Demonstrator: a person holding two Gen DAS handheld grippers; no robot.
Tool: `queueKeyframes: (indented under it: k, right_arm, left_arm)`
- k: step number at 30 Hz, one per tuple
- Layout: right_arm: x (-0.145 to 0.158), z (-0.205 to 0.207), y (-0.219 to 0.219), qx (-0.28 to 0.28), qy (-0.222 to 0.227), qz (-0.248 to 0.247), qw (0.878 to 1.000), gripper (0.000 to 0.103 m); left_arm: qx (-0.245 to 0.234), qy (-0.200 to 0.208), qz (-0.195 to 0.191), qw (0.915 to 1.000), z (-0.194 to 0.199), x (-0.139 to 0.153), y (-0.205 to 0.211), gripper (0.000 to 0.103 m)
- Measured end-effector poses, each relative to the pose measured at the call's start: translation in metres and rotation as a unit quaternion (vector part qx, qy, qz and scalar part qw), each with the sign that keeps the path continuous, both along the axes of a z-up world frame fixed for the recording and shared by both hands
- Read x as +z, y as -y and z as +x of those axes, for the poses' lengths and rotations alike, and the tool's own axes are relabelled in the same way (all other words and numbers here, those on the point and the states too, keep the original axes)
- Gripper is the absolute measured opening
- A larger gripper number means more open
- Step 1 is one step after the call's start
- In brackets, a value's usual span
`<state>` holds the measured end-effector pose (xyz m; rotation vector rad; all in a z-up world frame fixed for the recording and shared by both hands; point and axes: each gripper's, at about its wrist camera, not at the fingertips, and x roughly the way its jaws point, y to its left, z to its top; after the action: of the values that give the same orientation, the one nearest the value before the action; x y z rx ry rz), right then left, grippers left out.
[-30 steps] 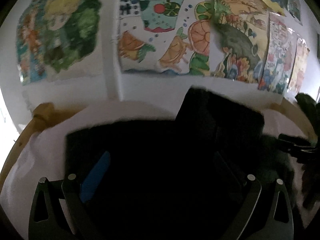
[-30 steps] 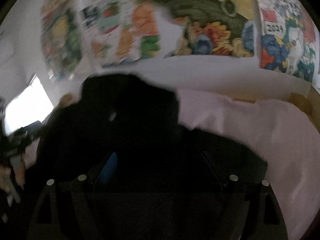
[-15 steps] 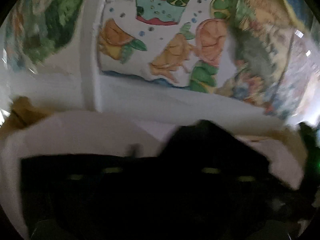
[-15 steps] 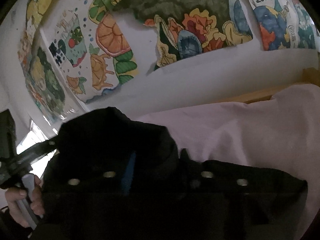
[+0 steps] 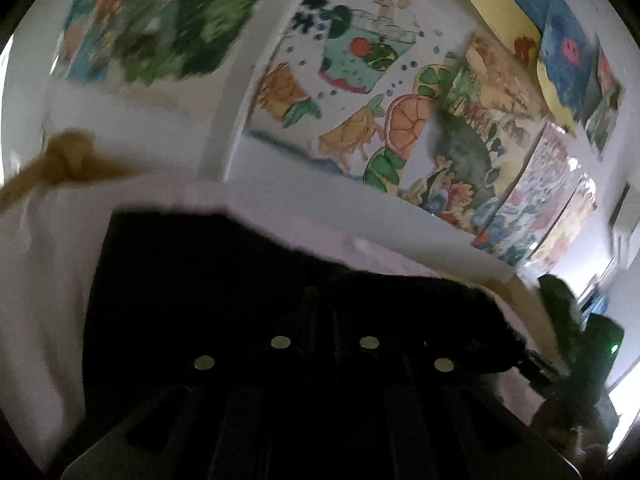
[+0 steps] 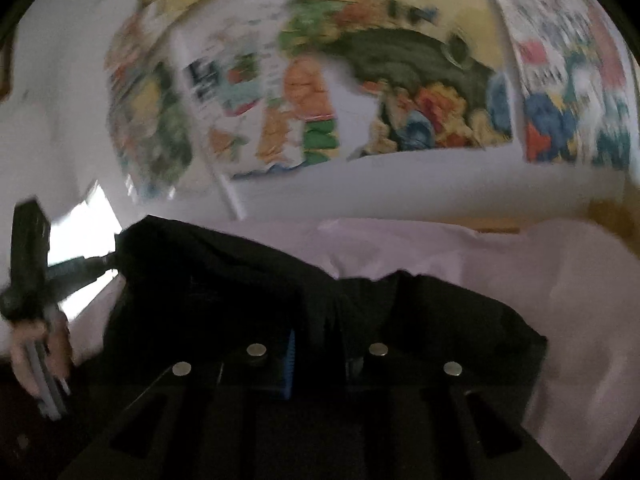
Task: Fold large clothes
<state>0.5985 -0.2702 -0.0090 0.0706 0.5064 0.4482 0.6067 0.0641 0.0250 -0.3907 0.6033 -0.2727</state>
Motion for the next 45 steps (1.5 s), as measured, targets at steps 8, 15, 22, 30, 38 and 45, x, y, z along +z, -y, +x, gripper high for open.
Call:
queueKeyframes:
  k: [8,15,22,30,38,45]
  right_arm:
    - [-0.031,-0.040,-0.027,0.033,0.005,-0.113,0.993,0.013]
    - [-0.081,-0.022,-0.049,0.027,-0.006,-0.197,0.980,0.013]
    - [-0.086,-0.022,-0.043,0.017,0.002,-0.190,0.982,0.016]
    - [-0.063,-0.034,-0.028,0.049,-0.009,-0.185,0.982,0.042]
    - [-0.024,-0.060,0.006,0.021,0.026,-0.116,0.993,0.064]
    - [-0.012,-0.020,-0.005,-0.031,-0.027,0.002,0.999,0.057]
  left_arm:
    - [0.002,-0.037,0.014,0.9992,-0.028,-0.029,-0.007,0.003]
    - [0.008,-0.061,0.051,0.9968,-0.002,-0.067,-0.001,0.003]
    - [-0.008,-0.042,0.060,0.9973,0.002,-0.078,-0.002,0.005]
    - [-0.015,-0.040,0.059,0.9973,-0.018,-0.053,-0.011,0.024]
    - [-0.010,0.048,0.104,0.9934,-0.069,-0.023,-0.027,0.059]
    - [0.001,0.079,0.088,0.9930,-0.045,-0.007,0.014,0.070]
